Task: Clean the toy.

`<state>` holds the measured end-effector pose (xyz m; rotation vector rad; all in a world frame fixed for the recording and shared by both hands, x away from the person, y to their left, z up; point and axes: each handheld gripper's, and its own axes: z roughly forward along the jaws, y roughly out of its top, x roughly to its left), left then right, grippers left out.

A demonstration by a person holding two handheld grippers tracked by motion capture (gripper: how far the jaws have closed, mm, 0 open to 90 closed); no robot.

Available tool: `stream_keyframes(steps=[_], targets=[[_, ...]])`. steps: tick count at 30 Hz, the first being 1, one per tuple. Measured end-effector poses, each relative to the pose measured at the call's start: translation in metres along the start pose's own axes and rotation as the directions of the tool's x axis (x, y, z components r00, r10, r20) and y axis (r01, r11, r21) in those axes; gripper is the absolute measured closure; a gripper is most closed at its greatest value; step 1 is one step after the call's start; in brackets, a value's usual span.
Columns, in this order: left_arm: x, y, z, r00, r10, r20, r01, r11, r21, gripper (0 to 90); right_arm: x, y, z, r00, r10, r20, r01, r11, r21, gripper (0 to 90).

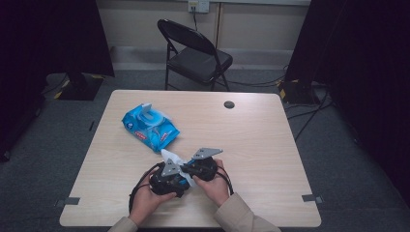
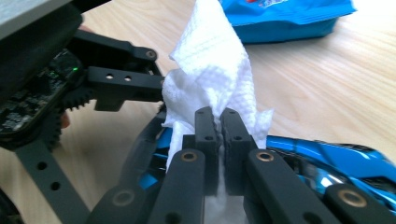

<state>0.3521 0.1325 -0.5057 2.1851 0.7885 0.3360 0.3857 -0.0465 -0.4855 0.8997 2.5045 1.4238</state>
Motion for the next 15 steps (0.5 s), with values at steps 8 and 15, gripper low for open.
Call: stream_keyframes(steps=[8,15], targets=[[0.000,0.000,0.000,1.0000,0.000,0.000,0.000,1.0000,0.000,24.6,-0.015,0.000,-0.004,0.9991,0.026,0.035,-0.025,0.999,-0.021,87.9],[0.000,0.000,0.000,1.0000,0.000,0.000,0.000,1.0000,0.000,24.6,-0.027,-0.002,-0.007,0.9965,0.042,0.072,-0.040,0.999,-0.028,87.8]])
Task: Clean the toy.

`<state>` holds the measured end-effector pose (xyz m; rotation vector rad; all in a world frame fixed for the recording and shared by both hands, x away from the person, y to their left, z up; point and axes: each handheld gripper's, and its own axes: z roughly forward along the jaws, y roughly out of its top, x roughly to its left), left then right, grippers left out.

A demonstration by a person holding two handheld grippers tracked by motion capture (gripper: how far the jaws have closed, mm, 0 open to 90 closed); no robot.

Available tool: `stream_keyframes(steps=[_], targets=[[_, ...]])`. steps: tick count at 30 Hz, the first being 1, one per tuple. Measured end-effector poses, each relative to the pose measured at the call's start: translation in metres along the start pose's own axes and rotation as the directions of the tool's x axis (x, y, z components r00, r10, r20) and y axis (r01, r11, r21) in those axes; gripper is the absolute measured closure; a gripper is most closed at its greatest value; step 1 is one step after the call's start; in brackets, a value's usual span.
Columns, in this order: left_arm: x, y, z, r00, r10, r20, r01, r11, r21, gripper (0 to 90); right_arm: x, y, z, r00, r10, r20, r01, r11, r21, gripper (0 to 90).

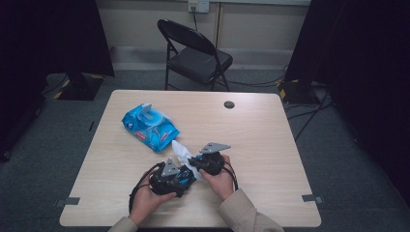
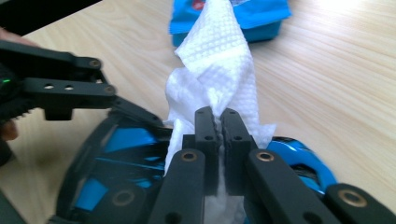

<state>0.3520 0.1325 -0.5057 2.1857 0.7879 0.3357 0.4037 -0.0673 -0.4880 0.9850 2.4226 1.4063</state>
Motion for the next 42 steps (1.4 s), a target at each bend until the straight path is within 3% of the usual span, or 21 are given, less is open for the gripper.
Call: stream_keyframes(steps=[2,9,15,19,23,37,42], targets=[[0.000,0.000,0.000,1.0000,0.000,0.000,0.000,1.0000,0.000,24.6,-0.006,-0.002,-0.002,0.9997,0.006,0.025,-0.006,1.000,-0.003,87.8],[0.000,0.000,0.000,1.0000,0.000,0.000,0.000,1.0000,0.000,24.6,-0.023,-0.008,-0.004,0.9985,0.041,0.036,-0.041,0.999,-0.012,87.8],[0.000,0.000,0.000,1.0000,-0.001,0.000,0.001,1.0000,0.000,24.6,-0.023,-0.006,-0.004,0.9987,0.012,0.051,-0.012,1.000,0.005,87.8],[0.000,0.000,0.000,1.0000,-0.001,0.000,0.001,1.0000,-0.001,24.6,-0.027,-0.007,-0.008,0.9961,-0.001,0.088,-0.001,1.000,0.020,87.8],[0.000,0.000,0.000,1.0000,-0.001,0.000,0.001,1.0000,-0.001,24.6,-0.035,-0.011,-0.011,0.9947,0.032,0.098,-0.032,0.999,0.003,87.8],[0.000,0.000,0.000,1.0000,-0.002,0.000,0.002,1.0000,-0.001,24.6,-0.039,-0.014,-0.013,0.9918,0.038,0.122,-0.037,0.999,-0.006,87.8],[0.000,0.000,0.000,1.0000,-0.001,0.000,0.001,1.0000,0.000,24.6,-0.044,-0.017,-0.016,0.9864,0.049,0.157,-0.050,0.999,-0.002,87.9]])
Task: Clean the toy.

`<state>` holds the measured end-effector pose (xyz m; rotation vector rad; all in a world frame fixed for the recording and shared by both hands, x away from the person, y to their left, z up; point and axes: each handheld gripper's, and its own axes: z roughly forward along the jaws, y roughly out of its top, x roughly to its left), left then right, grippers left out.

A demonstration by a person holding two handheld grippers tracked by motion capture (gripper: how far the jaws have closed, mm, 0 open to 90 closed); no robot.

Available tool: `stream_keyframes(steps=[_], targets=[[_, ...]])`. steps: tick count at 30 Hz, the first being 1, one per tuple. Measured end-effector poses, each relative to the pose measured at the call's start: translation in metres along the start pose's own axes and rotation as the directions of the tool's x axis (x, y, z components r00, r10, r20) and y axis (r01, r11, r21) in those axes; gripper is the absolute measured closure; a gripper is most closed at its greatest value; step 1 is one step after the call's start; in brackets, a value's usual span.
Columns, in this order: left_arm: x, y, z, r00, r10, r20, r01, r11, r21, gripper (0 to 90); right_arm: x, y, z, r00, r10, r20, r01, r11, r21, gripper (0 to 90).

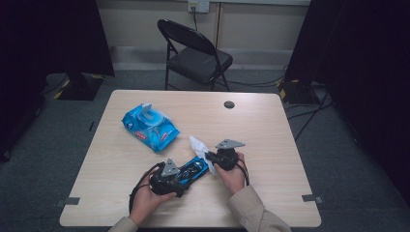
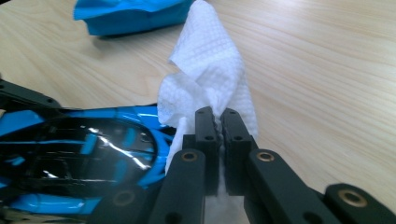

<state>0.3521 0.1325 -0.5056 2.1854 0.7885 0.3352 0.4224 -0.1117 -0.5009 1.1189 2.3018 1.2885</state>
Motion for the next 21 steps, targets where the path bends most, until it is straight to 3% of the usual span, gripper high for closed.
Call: stream_keyframes(steps=[5,10,16,21], targets=[[0.000,0.000,0.000,1.0000,0.000,0.000,0.000,1.0000,0.000,24.6,-0.010,-0.006,-0.002,0.9993,0.028,0.023,-0.028,0.999,0.028,87.8],[0.000,0.000,0.000,1.0000,-0.001,0.000,0.001,1.0000,0.000,24.6,-0.011,-0.004,-0.007,0.9979,0.064,0.008,-0.064,0.998,-0.002,87.9],[0.000,0.000,0.000,1.0000,-0.001,0.000,0.001,1.0000,0.000,24.6,0.004,0.010,-0.016,0.9985,0.039,-0.040,-0.040,0.998,-0.042,87.8],[0.000,0.000,0.000,1.0000,0.000,0.000,0.000,1.0000,0.000,24.6,0.027,0.023,-0.027,0.9934,-0.015,-0.114,0.006,0.997,-0.078,87.8]])
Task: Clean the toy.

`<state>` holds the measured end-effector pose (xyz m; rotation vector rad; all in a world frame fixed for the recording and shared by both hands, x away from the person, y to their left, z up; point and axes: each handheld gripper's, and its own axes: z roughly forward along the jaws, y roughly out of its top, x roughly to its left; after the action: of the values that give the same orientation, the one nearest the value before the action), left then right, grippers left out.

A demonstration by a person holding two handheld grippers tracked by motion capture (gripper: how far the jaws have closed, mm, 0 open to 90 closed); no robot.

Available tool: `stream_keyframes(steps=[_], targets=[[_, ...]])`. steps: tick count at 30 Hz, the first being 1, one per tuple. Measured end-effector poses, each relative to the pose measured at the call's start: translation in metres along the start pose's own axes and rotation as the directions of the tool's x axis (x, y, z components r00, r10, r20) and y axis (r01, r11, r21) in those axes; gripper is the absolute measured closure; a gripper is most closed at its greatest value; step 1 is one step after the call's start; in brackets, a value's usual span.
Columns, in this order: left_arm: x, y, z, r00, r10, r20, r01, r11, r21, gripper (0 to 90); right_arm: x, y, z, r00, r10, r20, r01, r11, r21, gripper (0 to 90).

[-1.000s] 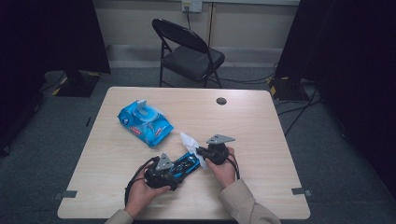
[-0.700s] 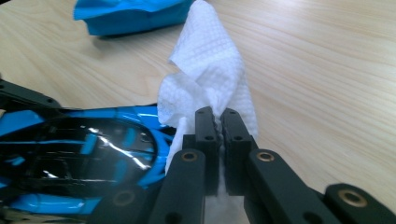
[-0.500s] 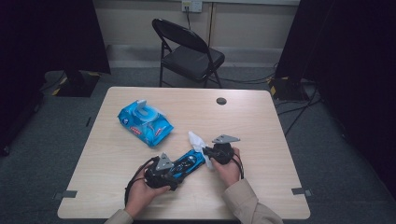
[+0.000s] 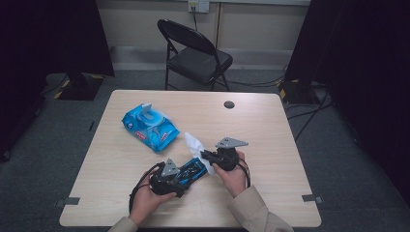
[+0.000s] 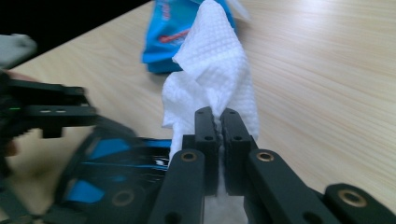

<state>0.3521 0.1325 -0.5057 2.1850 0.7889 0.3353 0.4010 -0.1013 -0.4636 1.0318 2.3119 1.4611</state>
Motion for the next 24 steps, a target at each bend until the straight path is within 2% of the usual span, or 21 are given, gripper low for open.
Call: stream_keyframes(steps=[5,10,14,17,19,21,24], targets=[[0.000,0.000,0.000,1.0000,0.000,0.000,0.000,1.0000,0.000,24.6,0.021,-0.002,0.002,0.9960,-0.042,-0.079,0.044,0.999,0.022,87.8],[0.000,0.000,0.000,1.0000,0.000,-0.001,0.000,1.0000,0.000,24.6,0.043,-0.012,0.019,0.9887,-0.074,-0.130,0.084,0.994,0.069,87.7],[0.000,0.000,0.000,1.0000,0.000,0.000,0.000,1.0000,0.001,24.5,0.055,-0.018,0.029,0.9809,-0.098,-0.168,0.114,0.990,0.085,87.6],[0.000,0.000,0.000,1.0000,-0.002,0.000,0.002,1.0000,-0.001,24.5,0.060,-0.020,0.032,0.9782,-0.109,-0.177,0.126,0.988,0.087,87.5],[0.000,0.000,0.000,1.0000,-0.002,0.000,0.002,1.0000,-0.001,24.6,0.064,-0.021,0.032,0.9745,-0.137,-0.177,0.155,0.984,0.091,87.5],[0.000,0.000,0.000,1.0000,-0.002,-0.001,0.002,1.0000,-0.001,24.5,0.063,-0.023,0.032,0.9752,-0.136,-0.175,0.152,0.985,0.084,87.5],[0.000,0.000,0.000,1.0000,0.001,0.000,-0.001,1.0000,0.001,24.5,0.059,-0.022,0.031,0.9796,-0.102,-0.173,0.119,0.989,0.091,87.6]])
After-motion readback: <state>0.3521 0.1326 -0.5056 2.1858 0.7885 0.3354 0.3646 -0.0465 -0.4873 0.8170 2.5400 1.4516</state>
